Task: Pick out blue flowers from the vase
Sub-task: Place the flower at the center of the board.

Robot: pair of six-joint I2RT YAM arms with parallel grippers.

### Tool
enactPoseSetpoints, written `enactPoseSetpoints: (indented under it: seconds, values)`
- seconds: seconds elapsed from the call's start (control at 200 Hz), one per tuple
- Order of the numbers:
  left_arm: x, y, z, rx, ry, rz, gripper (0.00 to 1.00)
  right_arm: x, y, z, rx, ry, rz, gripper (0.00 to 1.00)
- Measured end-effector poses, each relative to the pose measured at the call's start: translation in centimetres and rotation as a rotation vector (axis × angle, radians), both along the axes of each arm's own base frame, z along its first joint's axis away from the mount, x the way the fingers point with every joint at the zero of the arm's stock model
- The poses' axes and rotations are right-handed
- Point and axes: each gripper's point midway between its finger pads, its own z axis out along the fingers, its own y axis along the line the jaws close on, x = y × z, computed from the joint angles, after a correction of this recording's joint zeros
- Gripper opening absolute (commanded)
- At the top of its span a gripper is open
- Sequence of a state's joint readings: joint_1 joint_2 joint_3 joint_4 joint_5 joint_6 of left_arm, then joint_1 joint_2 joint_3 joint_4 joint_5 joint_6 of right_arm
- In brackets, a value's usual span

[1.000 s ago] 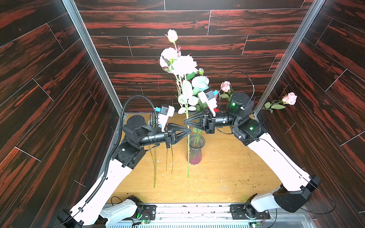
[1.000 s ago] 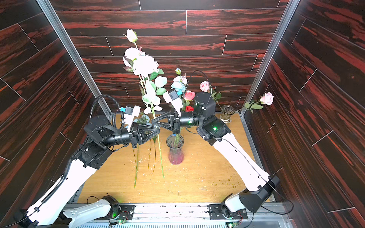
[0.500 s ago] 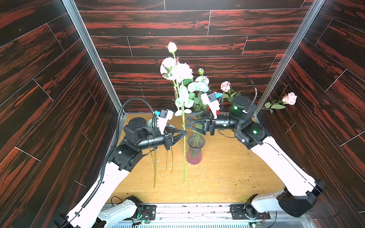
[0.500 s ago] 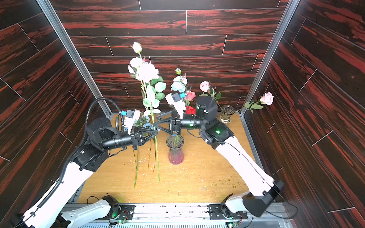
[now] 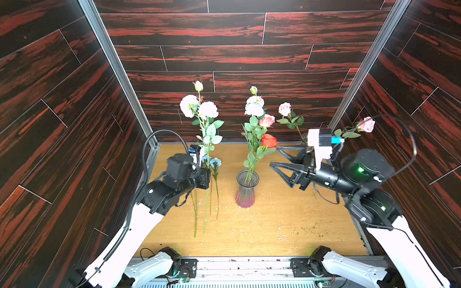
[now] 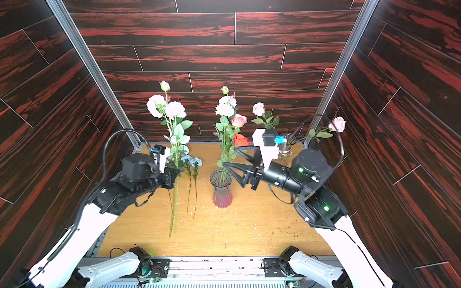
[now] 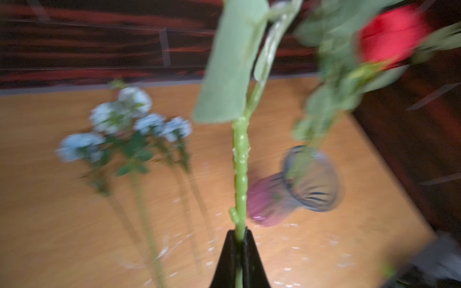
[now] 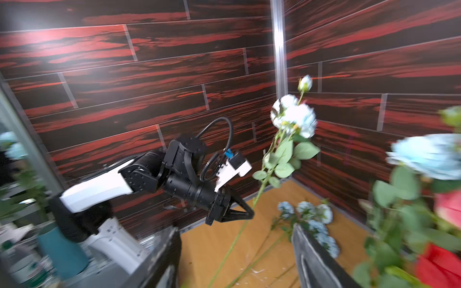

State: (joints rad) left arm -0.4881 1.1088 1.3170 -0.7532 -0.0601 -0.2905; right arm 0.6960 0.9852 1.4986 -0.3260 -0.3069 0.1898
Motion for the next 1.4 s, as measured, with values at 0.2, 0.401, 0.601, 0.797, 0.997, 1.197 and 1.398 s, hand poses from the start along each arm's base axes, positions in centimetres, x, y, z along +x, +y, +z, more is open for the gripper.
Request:
enactPoseSetpoints:
  seconds: [0.2, 0.401, 0.601, 0.797, 0.997, 1.197, 1.398]
  values:
    - [2.9, 6.6, -4.7, 0.21, 0.126, 0.242, 0.0, 2.2, -1.7, -2.1, -0.07, 0.016, -0.171, 0.77]
    - [4.3, 12.4, -7.0, 0.366, 0.198, 0.414, 0.0, 3.3, -4.1, -4.1, -0.132, -0.001, -0.325, 0.81]
    - [5.6, 16.4, -10.4, 0.47, 0.314, 0.496, 0.0, 2.4, -7.0, -3.7, -0.122, -0.058, -0.425, 0.83]
    - [7.4, 19.0, -13.5, 0.524, 0.428, 0.526, 0.0, 2.0, -8.1, -3.0, -0.109, -0.092, -0.463, 0.83]
    - [8.7, 20.6, -15.9, 0.534, 0.511, 0.536, 0.0, 2.5, -8.1, -3.5, -0.127, -0.092, -0.478, 0.83]
    - [9.4, 21.6, -19.2, 0.529, 0.622, 0.528, 0.0, 2.5, -8.1, -3.5, -0.132, -0.097, -0.482, 0.83]
    - [9.8, 22.1, -21.7, 0.515, 0.703, 0.517, 0.0, 2.5, -8.1, -3.5, -0.134, -0.1, -0.482, 0.83]
